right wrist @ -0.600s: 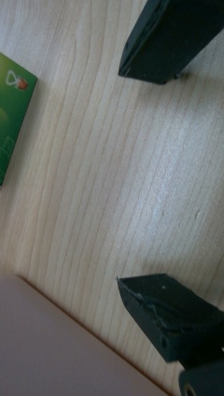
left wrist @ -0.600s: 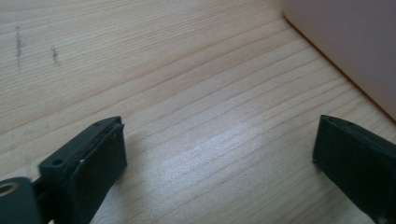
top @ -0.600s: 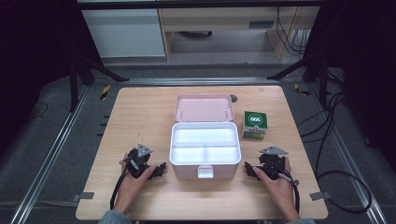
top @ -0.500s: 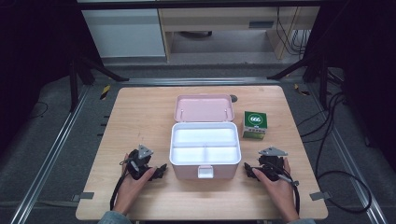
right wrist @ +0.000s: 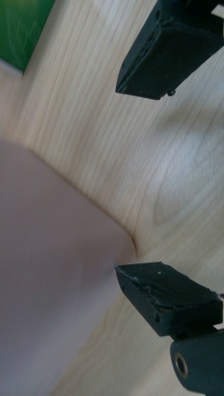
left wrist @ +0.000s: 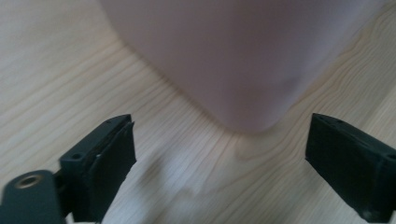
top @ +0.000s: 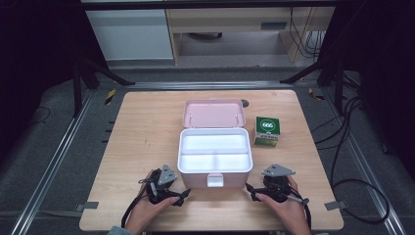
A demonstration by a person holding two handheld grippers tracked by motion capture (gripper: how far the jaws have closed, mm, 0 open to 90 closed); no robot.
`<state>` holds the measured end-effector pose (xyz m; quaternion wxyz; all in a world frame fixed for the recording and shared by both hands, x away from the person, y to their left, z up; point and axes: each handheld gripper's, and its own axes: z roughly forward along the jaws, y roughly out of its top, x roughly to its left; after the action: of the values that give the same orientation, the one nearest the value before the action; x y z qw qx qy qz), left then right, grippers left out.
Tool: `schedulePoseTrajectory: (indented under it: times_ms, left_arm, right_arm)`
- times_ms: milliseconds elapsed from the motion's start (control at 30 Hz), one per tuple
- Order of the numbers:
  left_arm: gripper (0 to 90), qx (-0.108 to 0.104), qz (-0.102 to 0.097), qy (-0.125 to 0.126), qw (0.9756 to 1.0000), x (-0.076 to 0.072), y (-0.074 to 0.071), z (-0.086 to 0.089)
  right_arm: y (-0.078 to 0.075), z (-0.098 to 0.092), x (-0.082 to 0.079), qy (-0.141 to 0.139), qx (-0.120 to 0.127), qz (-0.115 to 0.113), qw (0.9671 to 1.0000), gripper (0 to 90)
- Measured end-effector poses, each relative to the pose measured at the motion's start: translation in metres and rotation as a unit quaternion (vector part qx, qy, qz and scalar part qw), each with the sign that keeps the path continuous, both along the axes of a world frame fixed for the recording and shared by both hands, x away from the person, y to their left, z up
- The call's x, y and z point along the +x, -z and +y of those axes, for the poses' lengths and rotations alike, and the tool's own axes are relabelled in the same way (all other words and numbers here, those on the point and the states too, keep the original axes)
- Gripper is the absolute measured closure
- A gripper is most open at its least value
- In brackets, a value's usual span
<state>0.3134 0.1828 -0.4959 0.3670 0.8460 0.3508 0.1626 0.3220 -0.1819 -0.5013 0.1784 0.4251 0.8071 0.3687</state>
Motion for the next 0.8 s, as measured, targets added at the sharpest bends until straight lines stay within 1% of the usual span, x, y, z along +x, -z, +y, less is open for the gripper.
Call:
schedulePoseTrajectory:
  times_ms: [67,100,133,167,200,300,333,433,467,533,567,633,800]
  left_arm:
    - [15.6,-0.017,-0.009,0.003,0.9998,0.000,-0.001,-0.006]
    - [19.0,-0.020,-0.014,0.004,0.9997,0.000,-0.002,-0.009]
    - [21.4,-0.022,-0.016,0.007,0.9996,0.000,-0.002,-0.011]
    - [22.9,-0.020,-0.019,0.005,0.9996,-0.001,-0.002,-0.014]
    - [22.6,-0.016,-0.022,0.001,0.9996,-0.001,-0.002,-0.015]
    - [23.5,-0.022,-0.017,0.002,0.9996,0.000,-0.002,-0.015]
    - [23.7,-0.027,-0.014,0.002,0.9995,0.001,-0.002,-0.015]
    - [24.4,-0.033,-0.013,0.004,0.9994,0.004,-0.002,-0.017]
    - [24.5,-0.033,-0.013,0.003,0.9994,0.006,-0.002,-0.018]
    - [24.0,-0.031,-0.015,0.002,0.9994,0.009,-0.002,-0.020]
    - [24.1,-0.031,-0.015,0.002,0.9994,0.010,-0.002,-0.020]
    - [25.1,-0.036,-0.016,-0.001,0.9992,0.014,-0.001,-0.021]
    - [26.2,-0.042,-0.021,-0.007,0.9989,0.020,0.001,-0.024]
  right_arm:
    - [-0.001,0.003,0.000,-0.016,0.000,0.002,0.9999,12.2]
    - [-0.001,0.004,0.000,-0.021,0.003,0.004,0.9998,13.7]
    - [-0.001,0.005,-0.001,-0.027,0.006,0.006,0.9996,15.4]
    - [-0.002,0.006,-0.001,-0.032,0.010,0.004,0.9994,17.5]
    - [-0.003,0.008,-0.002,-0.038,0.011,0.002,0.9992,18.9]
    - [-0.005,0.013,-0.003,-0.052,0.017,-0.005,0.9985,23.7]
    - [-0.005,0.015,-0.003,-0.056,0.019,-0.007,0.9982,24.9]
    - [-0.007,0.021,-0.002,-0.069,0.024,-0.011,0.9973,31.2]
    - [-0.007,0.022,-0.002,-0.072,0.025,-0.012,0.9970,30.3]
    - [-0.007,0.024,-0.001,-0.069,0.014,-0.019,0.9973,31.8]
    - [-0.007,0.023,-0.001,-0.066,0.014,-0.019,0.9975,33.8]
    - [-0.007,0.021,0.001,-0.062,0.022,-0.018,0.9977,35.1]
    - [-0.006,0.019,0.005,-0.054,0.018,-0.022,0.9982,35.5]
